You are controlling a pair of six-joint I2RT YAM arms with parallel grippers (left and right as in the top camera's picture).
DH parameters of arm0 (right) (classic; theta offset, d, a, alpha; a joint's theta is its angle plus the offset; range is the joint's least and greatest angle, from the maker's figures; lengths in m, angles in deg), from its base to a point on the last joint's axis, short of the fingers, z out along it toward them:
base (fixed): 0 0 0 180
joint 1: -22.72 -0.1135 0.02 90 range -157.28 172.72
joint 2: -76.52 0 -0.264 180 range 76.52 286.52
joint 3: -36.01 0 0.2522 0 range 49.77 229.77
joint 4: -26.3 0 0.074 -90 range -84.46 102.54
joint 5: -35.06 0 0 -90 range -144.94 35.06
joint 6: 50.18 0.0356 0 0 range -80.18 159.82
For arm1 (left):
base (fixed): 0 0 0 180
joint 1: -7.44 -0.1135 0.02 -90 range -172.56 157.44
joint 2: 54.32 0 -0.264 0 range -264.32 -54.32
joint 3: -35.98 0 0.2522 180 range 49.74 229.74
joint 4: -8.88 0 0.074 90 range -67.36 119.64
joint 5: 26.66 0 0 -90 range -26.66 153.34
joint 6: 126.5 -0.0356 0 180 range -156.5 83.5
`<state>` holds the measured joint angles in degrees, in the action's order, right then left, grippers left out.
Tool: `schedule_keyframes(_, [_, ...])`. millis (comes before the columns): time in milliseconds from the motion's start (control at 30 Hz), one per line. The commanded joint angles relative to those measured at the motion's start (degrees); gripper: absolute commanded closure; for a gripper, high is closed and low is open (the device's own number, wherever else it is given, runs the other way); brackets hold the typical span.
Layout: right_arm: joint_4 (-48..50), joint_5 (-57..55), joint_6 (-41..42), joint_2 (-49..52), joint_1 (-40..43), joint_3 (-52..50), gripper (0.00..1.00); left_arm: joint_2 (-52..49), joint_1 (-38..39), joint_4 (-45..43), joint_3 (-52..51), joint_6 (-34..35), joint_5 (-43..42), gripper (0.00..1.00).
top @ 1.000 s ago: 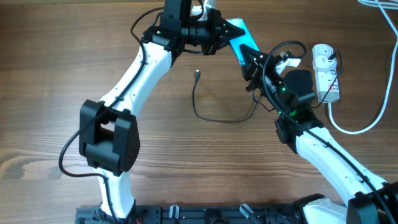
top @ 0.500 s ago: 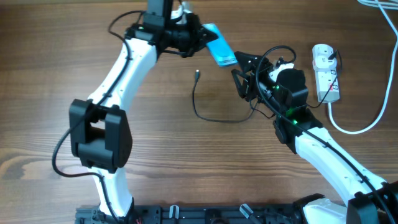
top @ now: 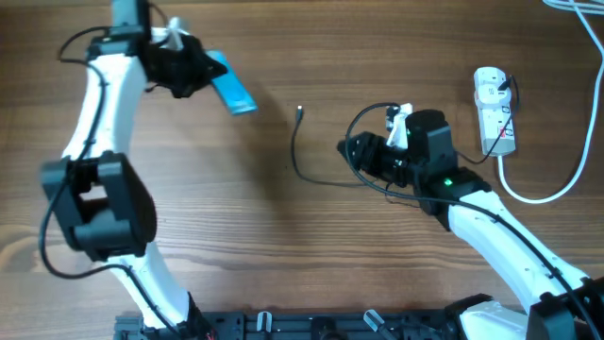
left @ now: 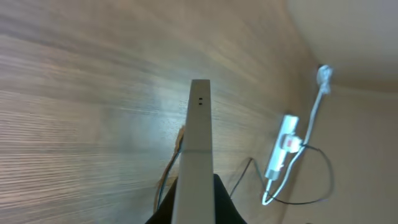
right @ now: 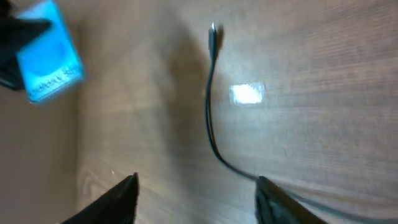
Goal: Plug charger to phone and switch on socket
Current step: 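Release the phone from the right gripper, keep it in the left, then lower the right gripper onto the USB-C plug and grasp it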
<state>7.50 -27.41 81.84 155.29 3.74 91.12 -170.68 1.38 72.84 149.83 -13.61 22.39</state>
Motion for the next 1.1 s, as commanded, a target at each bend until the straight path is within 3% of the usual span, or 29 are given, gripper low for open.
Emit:
schedule_keyframes(0, [-10.0, -3.2, -11.3, -0.2, -0.4, 10.4, 0.43, 9.4, -5.0, 0.2, 0.8, -2.9, -7.8, 0.96])
schedule_keyframes(200, [-28.2, -12.6, -18.6, 6.3, -1.1, 34.1, 0.45, 16.1, -9.2, 1.4, 0.8, -2.3, -11.4, 0.96])
schedule_keyframes(333, [-37.4, -12.6, -20.8, 17.3, -2.0, 50.8, 0.55, 16.2, -9.0, 3.7, 0.8, -1.5, -11.3, 0.96])
schedule_keyframes(467, [-42.4, -13.0, -22.4, 29.8, -5.6, 63.2, 0.55, 16.2, -8.8, 3.7, 0.8, -1.4, -11.3, 0.96])
schedule_keyframes(667, [-39.7, -13.3, -22.8, 42.3, -9.6, 64.9, 0.55, 16.2, -7.9, 4.3, 0.8, -1.0, -11.3, 0.96])
schedule_keyframes(767, [-37.5, -15.1, -22.2, 46.6, -10.2, 64.7, 0.66, 16.2, -6.2, 4.3, 0.8, -1.0, -10.6, 0.96])
schedule_keyframes(1067, [-34.1, -17.7, -20.8, 53.0, -10.2, 64.3, 0.64, 16.2, -4.6, 4.3, 0.8, -1.0, -10.0, 0.96])
